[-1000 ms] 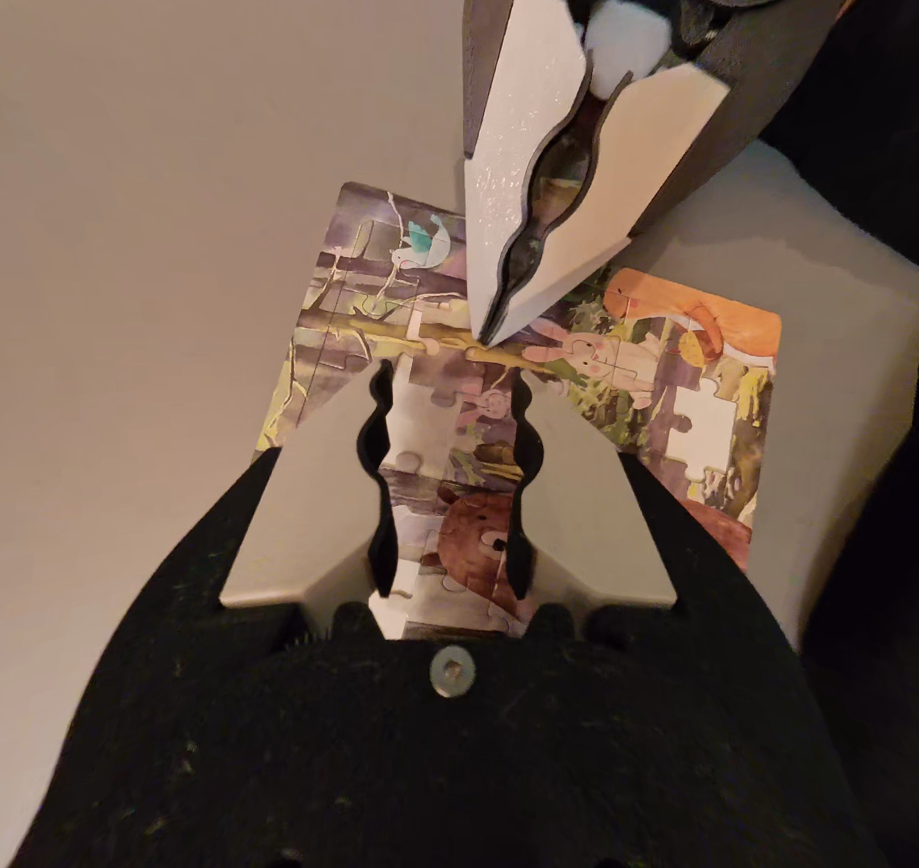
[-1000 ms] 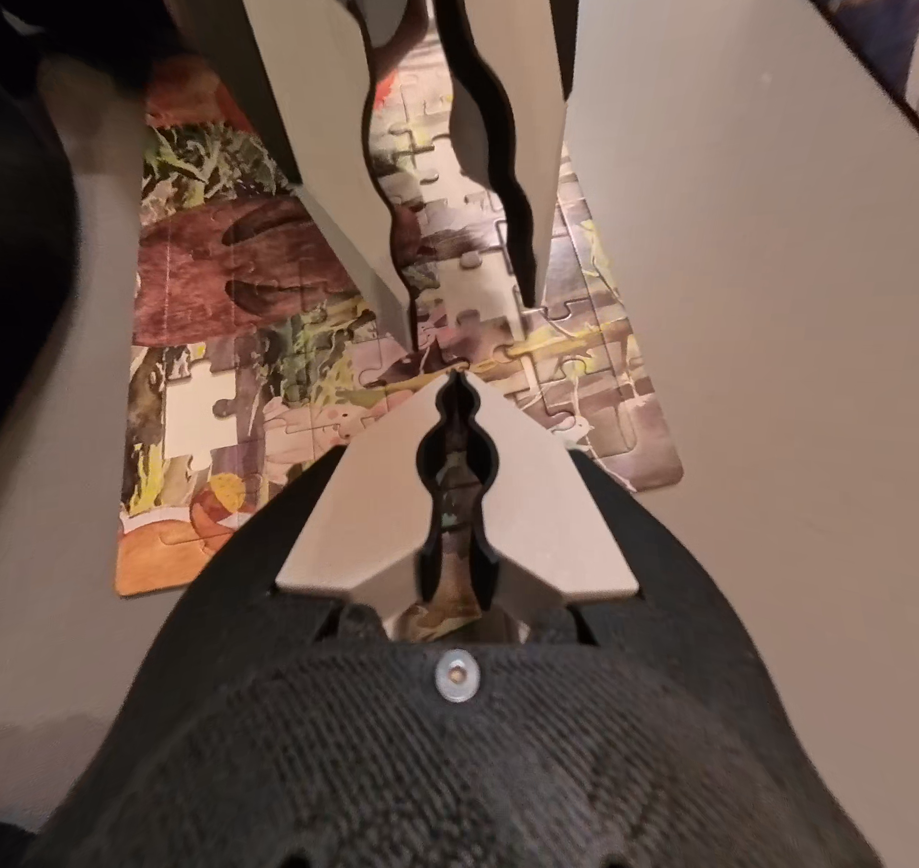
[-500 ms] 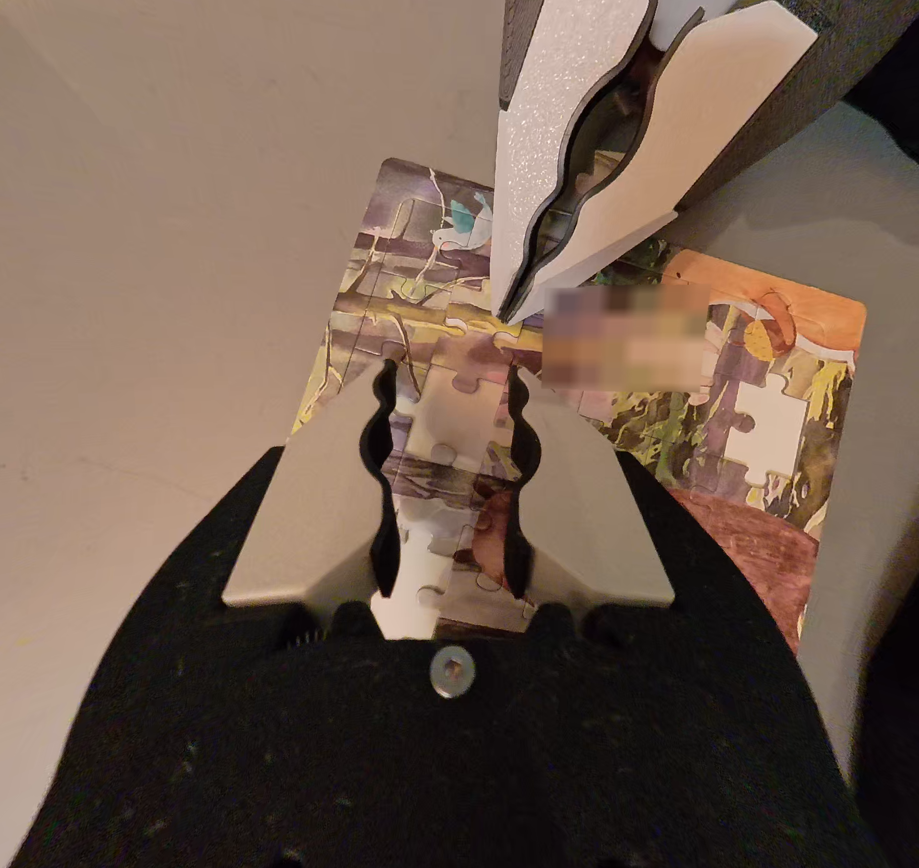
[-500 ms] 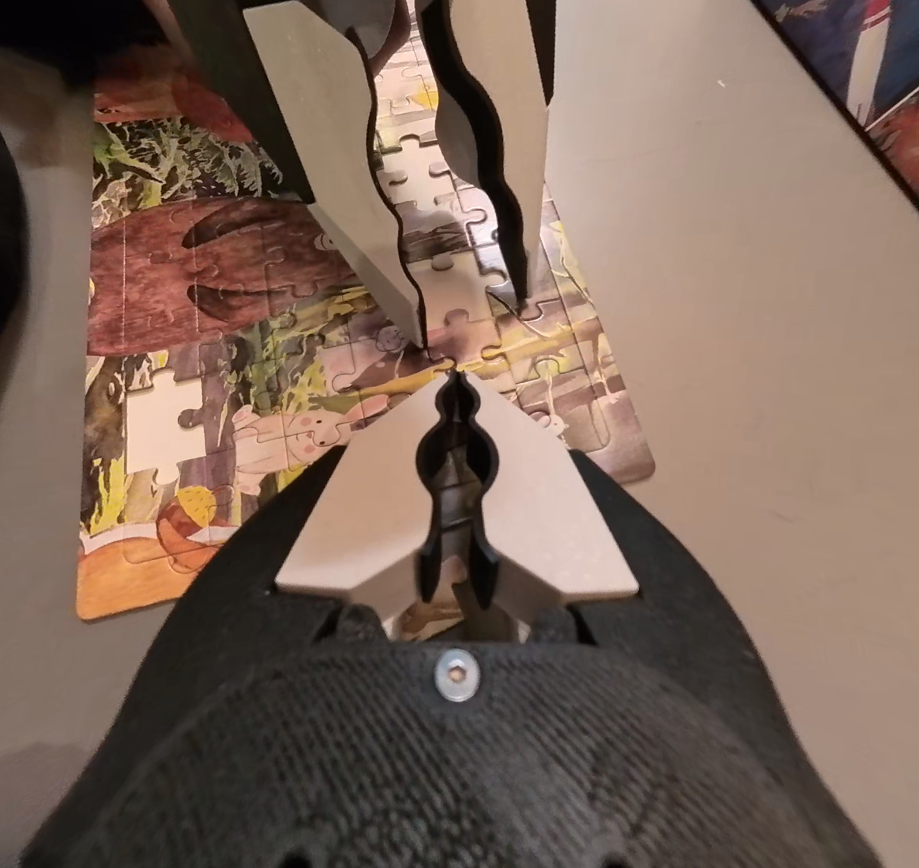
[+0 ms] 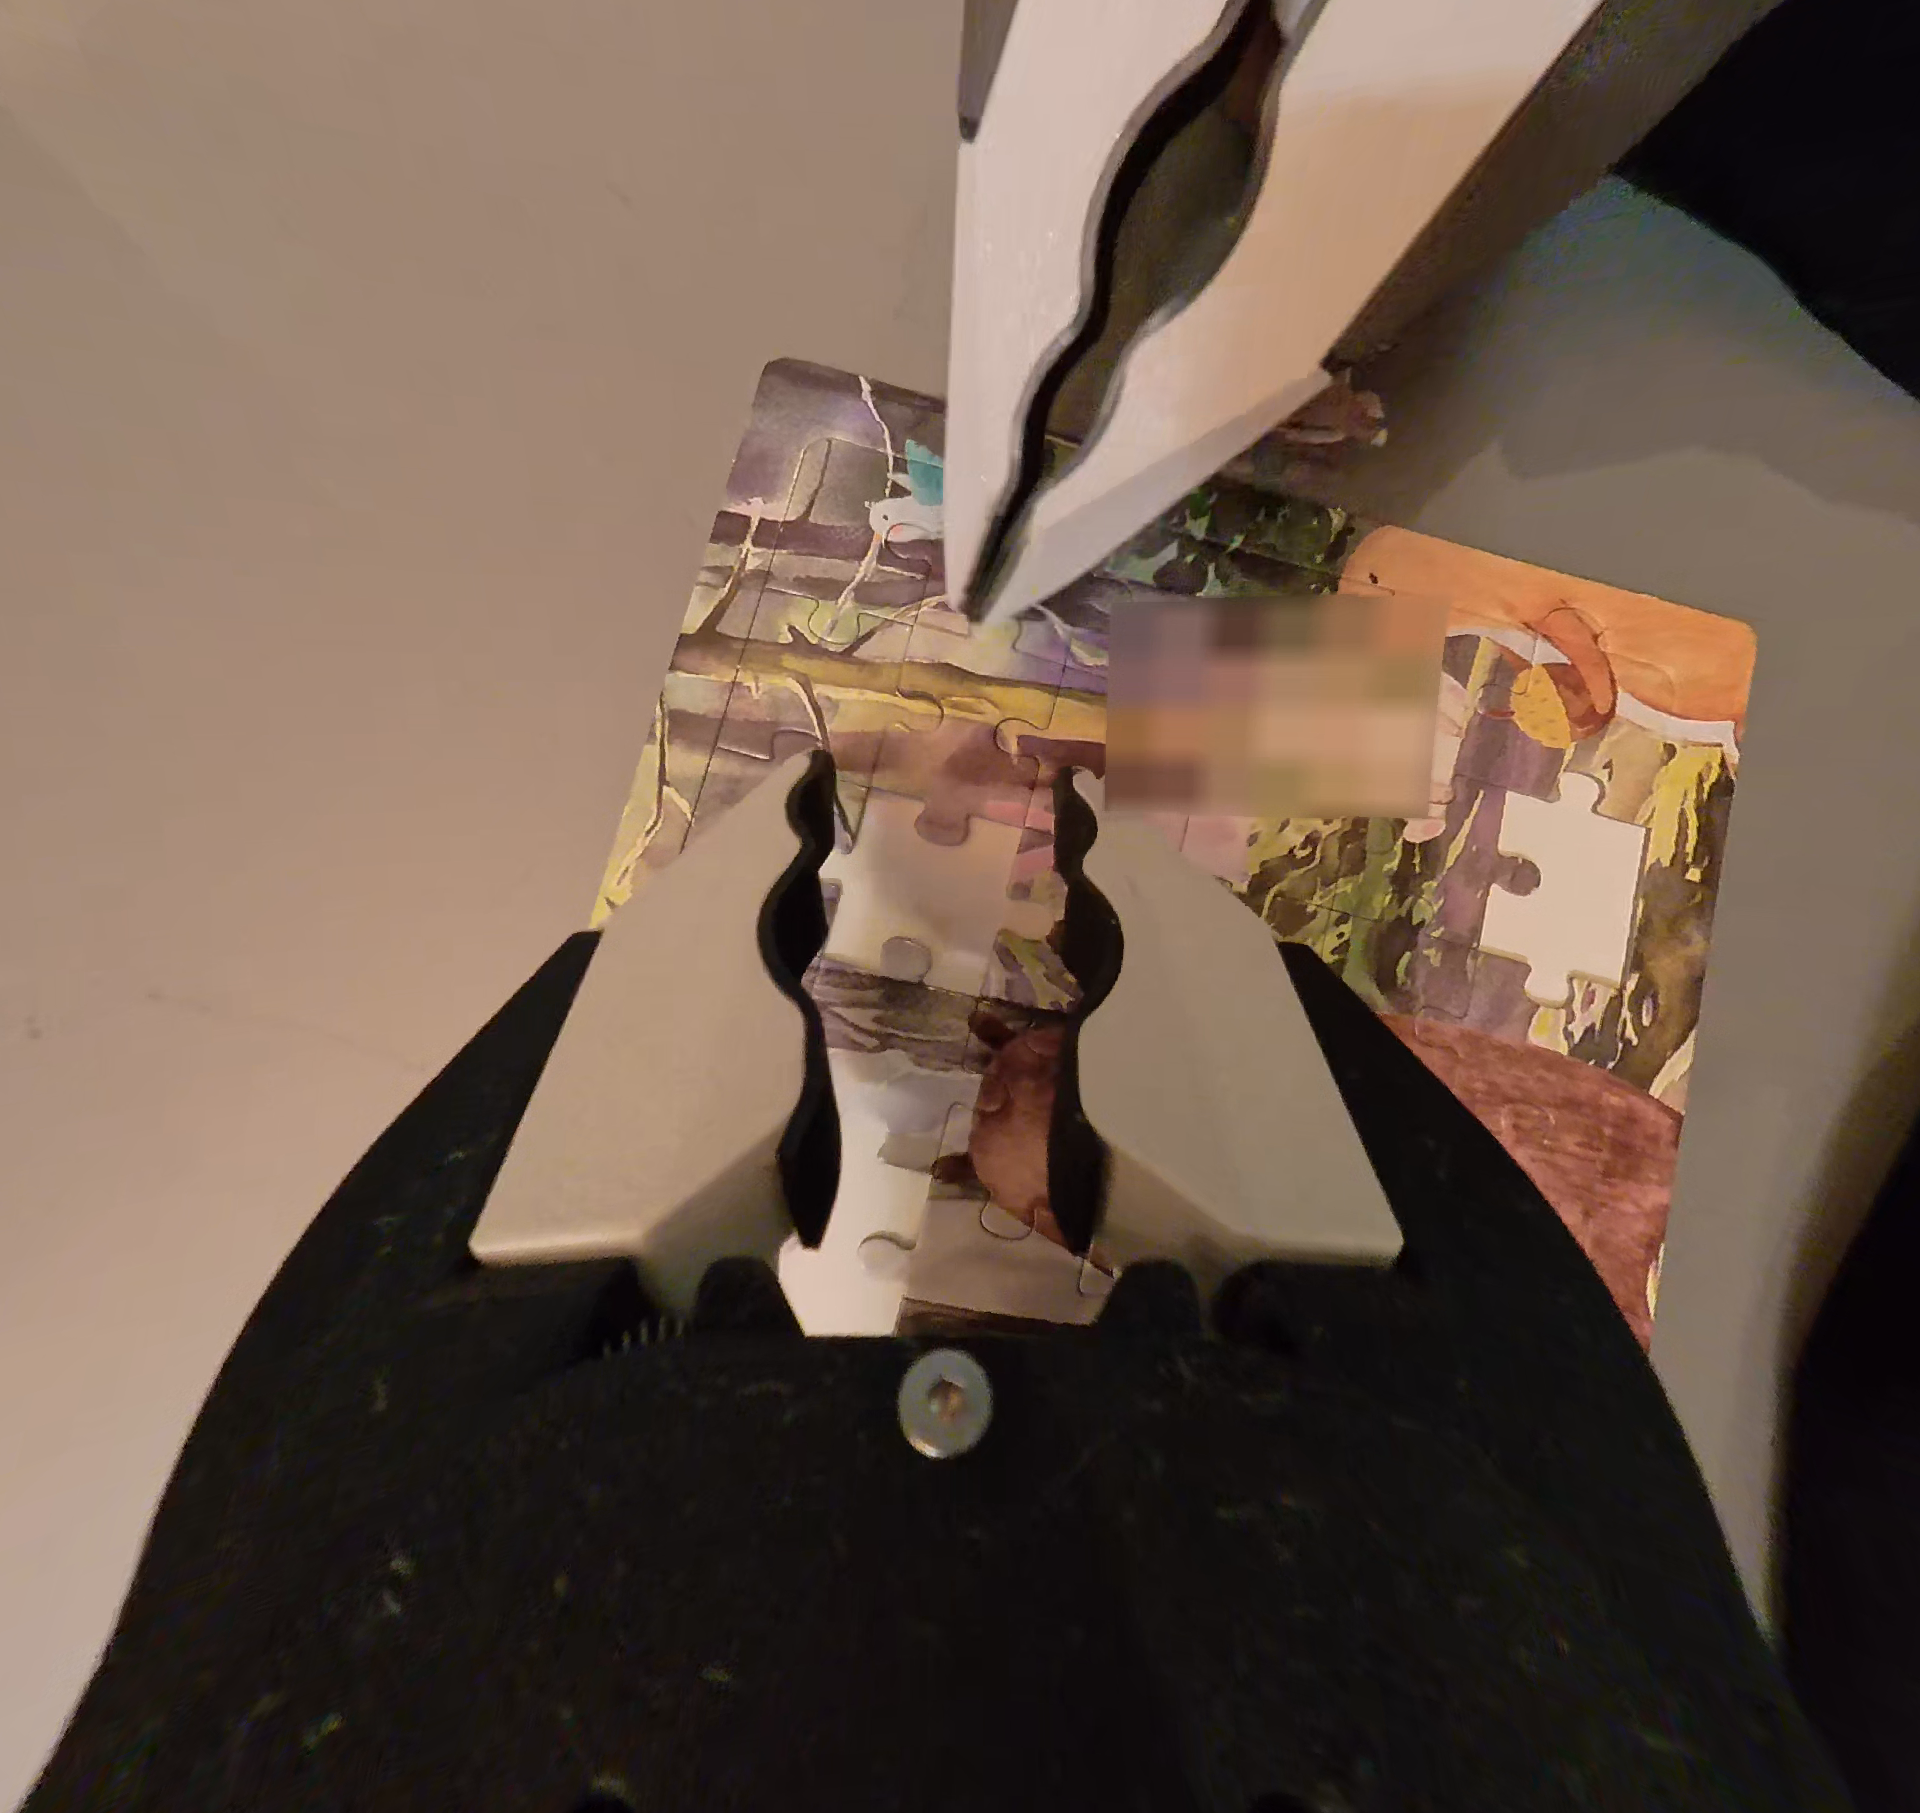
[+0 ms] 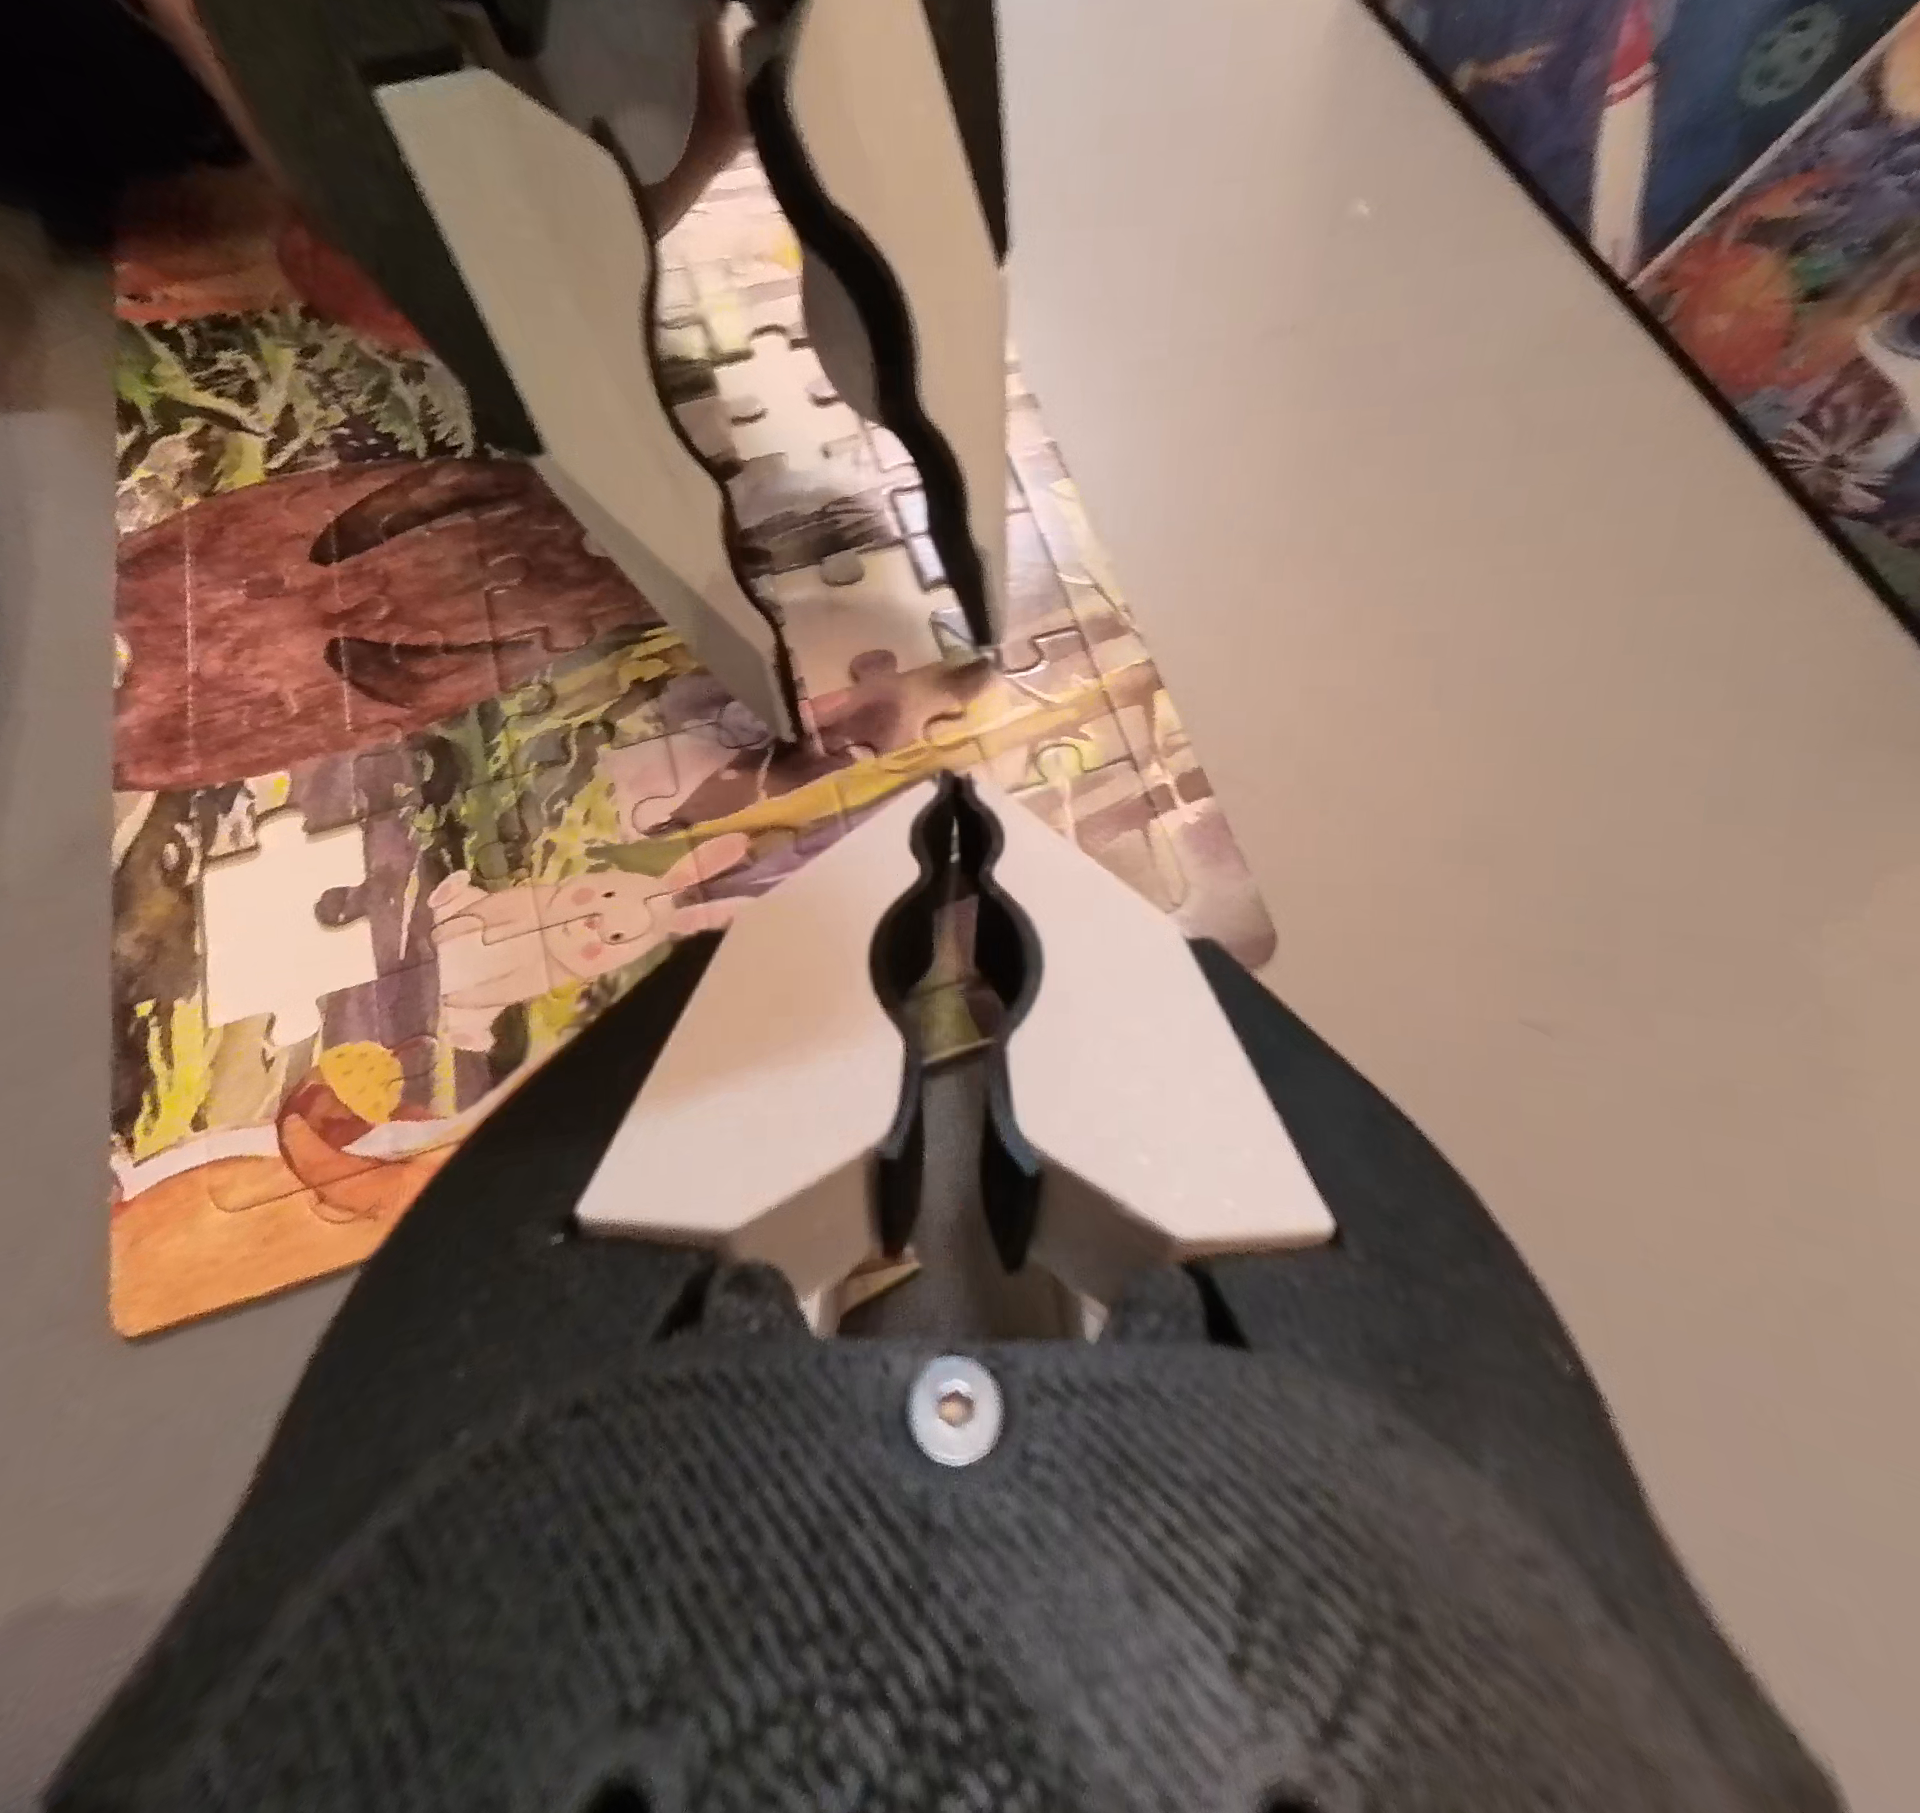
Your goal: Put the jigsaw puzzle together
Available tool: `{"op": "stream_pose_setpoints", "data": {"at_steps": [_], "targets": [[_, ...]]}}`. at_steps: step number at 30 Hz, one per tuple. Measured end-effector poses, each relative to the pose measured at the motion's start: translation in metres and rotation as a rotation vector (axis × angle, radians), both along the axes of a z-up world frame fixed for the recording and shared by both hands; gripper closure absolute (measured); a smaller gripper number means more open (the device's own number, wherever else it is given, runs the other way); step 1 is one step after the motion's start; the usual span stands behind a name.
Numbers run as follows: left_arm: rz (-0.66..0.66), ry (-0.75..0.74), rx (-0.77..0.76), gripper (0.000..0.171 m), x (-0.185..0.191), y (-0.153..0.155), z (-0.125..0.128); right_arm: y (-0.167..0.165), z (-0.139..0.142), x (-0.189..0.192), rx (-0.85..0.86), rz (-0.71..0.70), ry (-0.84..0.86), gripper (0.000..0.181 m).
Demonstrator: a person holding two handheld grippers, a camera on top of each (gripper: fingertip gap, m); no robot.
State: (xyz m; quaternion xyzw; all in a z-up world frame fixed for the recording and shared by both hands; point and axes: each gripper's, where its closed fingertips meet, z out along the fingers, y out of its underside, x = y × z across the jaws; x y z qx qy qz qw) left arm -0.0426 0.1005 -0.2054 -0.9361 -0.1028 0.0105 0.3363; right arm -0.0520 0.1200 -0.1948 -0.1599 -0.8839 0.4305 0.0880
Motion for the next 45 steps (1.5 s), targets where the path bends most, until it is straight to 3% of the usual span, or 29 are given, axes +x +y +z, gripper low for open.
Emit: {"op": "stream_pose_setpoints", "data": {"at_steps": [19,26,32,37,42,45], "targets": [[-0.028,-0.049,0.013,0.141,0.008,0.003,-0.003,-0.002,-0.006,-0.009,0.029,-0.056,0.000,0.181],[-0.023,-0.068,0.018,0.142,0.008,0.002,-0.003,-0.009,-0.011,0.017,0.009,0.072,-0.120,0.181],[-0.018,-0.058,0.020,0.145,0.006,0.002,-0.004,0.000,-0.011,-0.016,0.037,-0.110,-0.029,0.180],[-0.013,-0.056,0.025,0.148,0.005,0.002,-0.004,-0.019,-0.011,0.022,-0.010,0.079,-0.194,0.181],[-0.007,-0.055,0.033,0.148,0.004,0.002,-0.004,-0.002,-0.011,-0.028,0.040,-0.184,-0.020,0.177],[-0.001,-0.053,0.034,0.149,0.004,0.003,-0.004,-0.015,-0.011,-0.006,0.020,-0.053,-0.087,0.181]]}}
